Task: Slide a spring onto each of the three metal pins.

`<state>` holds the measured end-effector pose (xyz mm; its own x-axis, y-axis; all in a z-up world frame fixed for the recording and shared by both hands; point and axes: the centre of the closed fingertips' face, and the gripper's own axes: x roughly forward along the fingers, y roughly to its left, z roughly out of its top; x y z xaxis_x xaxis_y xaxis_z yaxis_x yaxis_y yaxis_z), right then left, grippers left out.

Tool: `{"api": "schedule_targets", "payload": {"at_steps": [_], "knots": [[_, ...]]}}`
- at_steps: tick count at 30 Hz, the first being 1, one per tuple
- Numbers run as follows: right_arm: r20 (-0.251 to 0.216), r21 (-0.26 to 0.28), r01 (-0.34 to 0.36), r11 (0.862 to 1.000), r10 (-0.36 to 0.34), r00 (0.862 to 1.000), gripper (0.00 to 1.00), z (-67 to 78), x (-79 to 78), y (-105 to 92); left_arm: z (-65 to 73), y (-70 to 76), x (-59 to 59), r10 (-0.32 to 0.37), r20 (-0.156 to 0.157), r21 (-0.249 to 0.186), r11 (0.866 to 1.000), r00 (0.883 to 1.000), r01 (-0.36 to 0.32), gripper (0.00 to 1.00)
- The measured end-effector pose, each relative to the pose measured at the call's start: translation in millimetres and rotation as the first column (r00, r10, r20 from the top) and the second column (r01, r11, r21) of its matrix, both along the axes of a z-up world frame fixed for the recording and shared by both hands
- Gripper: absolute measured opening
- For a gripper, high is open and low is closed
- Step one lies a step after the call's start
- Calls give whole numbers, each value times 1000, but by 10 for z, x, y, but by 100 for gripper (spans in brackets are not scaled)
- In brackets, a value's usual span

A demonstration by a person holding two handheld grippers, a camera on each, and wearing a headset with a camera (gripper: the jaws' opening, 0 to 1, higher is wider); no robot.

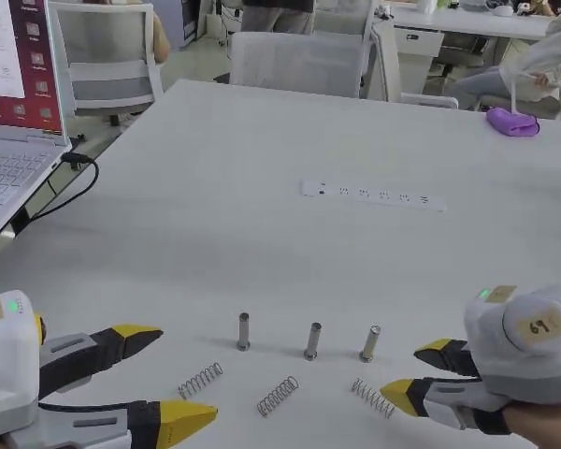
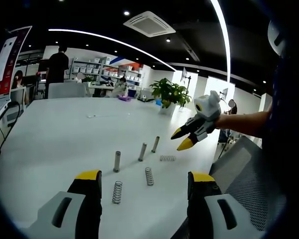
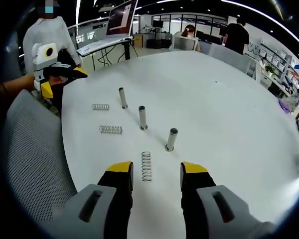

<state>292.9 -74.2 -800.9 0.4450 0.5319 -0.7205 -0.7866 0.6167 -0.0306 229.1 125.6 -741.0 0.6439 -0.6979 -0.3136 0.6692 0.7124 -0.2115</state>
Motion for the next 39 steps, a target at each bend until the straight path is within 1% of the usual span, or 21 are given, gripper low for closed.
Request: {"api": "schedule_targets", "payload": {"at_steps": [2,4,5,10,12,15,21,24,27,39], "knots": [[-14,1,-2,1000,3,1000,36,-41,-27,10,1,-1,-1,0,0,-1,1000,1000,0,67],[-21,-6,-9,1000,9,1000,36,-89,-49,6,0,-2,-4,-1,-1,0,1000,1000,1,67],[-32,-11,-12,1000,12,999,35,-124,-71,7,0,-3,-7,-1,-1,-1,1000,1000,1,67],[-46,-29,-28,999,27,999,34,-225,-112,13,-2,2,-12,-1,-1,-1,1000,1000,1,66],[-53,-44,-39,998,36,998,32,-258,-122,11,-2,5,-14,-1,-1,-1,1000,1000,1,66],[-54,-54,-50,997,47,997,29,-278,-121,17,-4,4,-15,-3,-2,0,1000,1000,3,66],[-80,-81,-78,994,71,994,24,-370,-166,36,-10,-5,-18,-6,-3,0,1000,1000,6,66],[-89,-82,-83,993,75,993,23,-399,-176,38,-13,-8,-18,-7,-4,0,1000,1000,7,66],[-97,-96,-92,991,82,992,21,-447,-180,37,-18,-12,-19,-8,-4,-1,1000,1000,8,66],[-104,-119,-111,987,99,990,16,-516,-177,44,-33,-21,-27,-12,-7,-2,1000,1000,12,66]]}}
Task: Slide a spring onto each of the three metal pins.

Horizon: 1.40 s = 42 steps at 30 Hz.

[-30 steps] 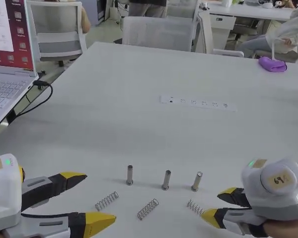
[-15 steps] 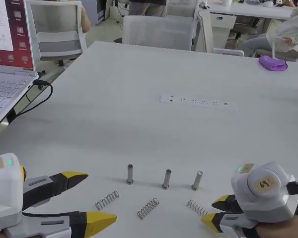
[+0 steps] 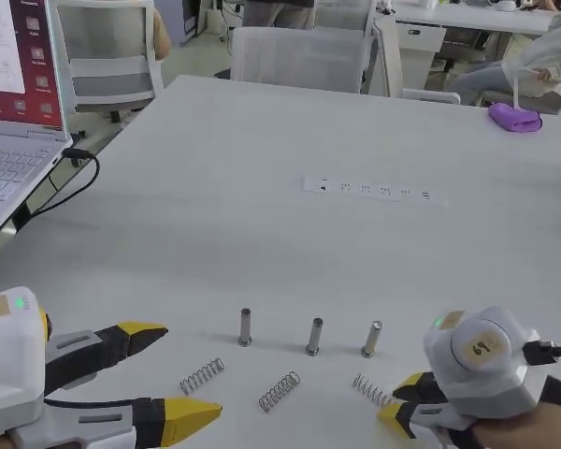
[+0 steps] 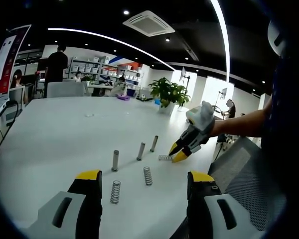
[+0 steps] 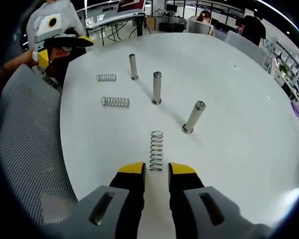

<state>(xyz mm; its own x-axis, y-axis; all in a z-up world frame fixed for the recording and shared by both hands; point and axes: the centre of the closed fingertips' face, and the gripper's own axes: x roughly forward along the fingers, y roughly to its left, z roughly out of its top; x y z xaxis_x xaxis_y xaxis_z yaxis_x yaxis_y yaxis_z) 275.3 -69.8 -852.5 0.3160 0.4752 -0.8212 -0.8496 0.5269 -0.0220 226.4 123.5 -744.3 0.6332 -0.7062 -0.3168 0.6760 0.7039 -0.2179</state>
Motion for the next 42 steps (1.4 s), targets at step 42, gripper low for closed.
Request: {"api": "schedule_targets", "payload": {"at_steps": [42], "knots": [[9,-3,-194,981,194,981,8,413,-158,217,72,-157,-61,-97,7,9,995,995,96,60]]}}
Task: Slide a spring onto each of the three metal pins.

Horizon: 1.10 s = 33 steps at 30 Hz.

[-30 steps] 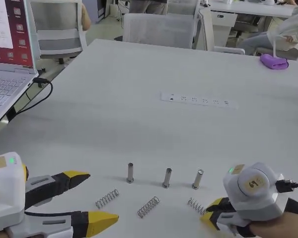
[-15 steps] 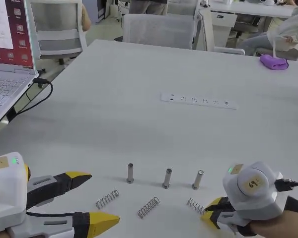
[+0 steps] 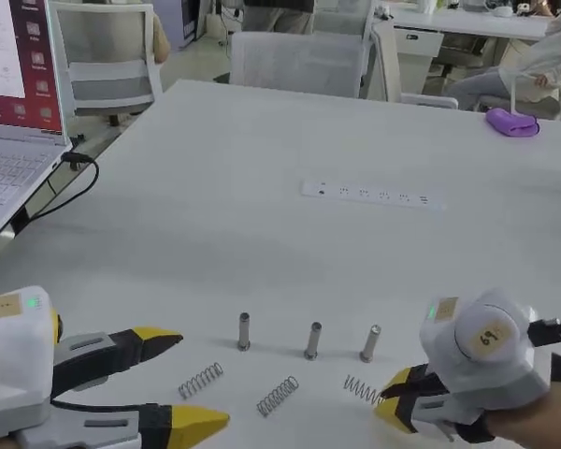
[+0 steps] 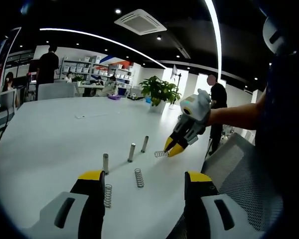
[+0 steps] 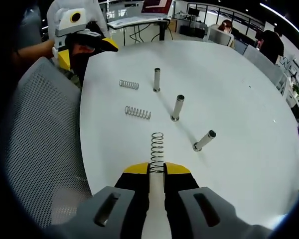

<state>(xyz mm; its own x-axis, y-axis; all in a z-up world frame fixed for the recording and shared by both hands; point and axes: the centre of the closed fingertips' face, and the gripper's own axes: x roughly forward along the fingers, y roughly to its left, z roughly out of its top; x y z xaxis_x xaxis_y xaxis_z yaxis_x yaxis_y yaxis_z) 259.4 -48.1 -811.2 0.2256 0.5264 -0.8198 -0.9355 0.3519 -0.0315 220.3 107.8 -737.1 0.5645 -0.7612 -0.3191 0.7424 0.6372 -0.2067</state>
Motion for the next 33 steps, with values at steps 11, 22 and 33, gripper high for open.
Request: {"api": "schedule_targets", "payload": {"at_steps": [11,22,33], "knots": [[10,24,-151,988,151,989,8,398,-155,198,99,-231,-2,-107,20,10,994,994,107,55],[17,64,-279,958,279,960,8,733,-320,450,254,-450,-12,-194,43,-8,981,980,195,51],[32,59,-393,918,392,920,8,914,-433,609,330,-663,-88,-284,77,9,959,956,285,43]]}}
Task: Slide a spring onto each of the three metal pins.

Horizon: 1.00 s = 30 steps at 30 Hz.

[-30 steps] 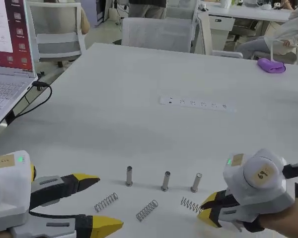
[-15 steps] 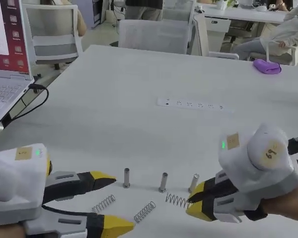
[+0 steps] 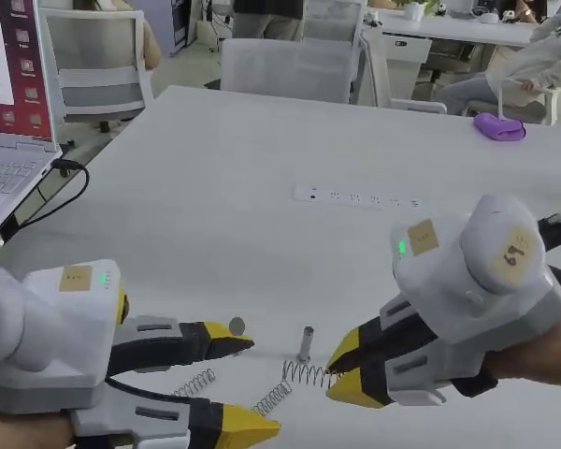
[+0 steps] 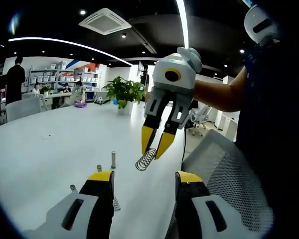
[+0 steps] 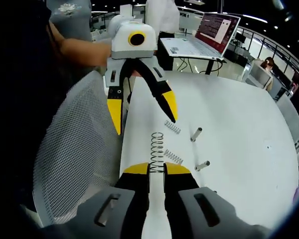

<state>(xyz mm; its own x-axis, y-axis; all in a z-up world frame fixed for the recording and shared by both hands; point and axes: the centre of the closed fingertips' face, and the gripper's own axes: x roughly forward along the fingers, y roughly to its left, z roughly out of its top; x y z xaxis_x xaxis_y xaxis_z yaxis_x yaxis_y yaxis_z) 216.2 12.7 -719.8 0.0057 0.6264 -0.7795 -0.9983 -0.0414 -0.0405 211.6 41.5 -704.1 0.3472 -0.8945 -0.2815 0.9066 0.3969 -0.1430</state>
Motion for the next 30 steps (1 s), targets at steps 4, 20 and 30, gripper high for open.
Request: {"api": "schedule_targets", "payload": {"at_steps": [4,20,30], "knots": [[5,-13,-35,999,35,999,8,11,-47,13,53,-58,-16,-21,14,-15,1000,1000,21,38],[13,-16,-97,995,98,995,8,63,-129,45,70,-226,-80,-93,47,-9,996,995,93,19],[23,-22,-129,991,130,991,8,86,-171,65,78,-238,-81,-101,51,-10,995,994,101,9]]}}
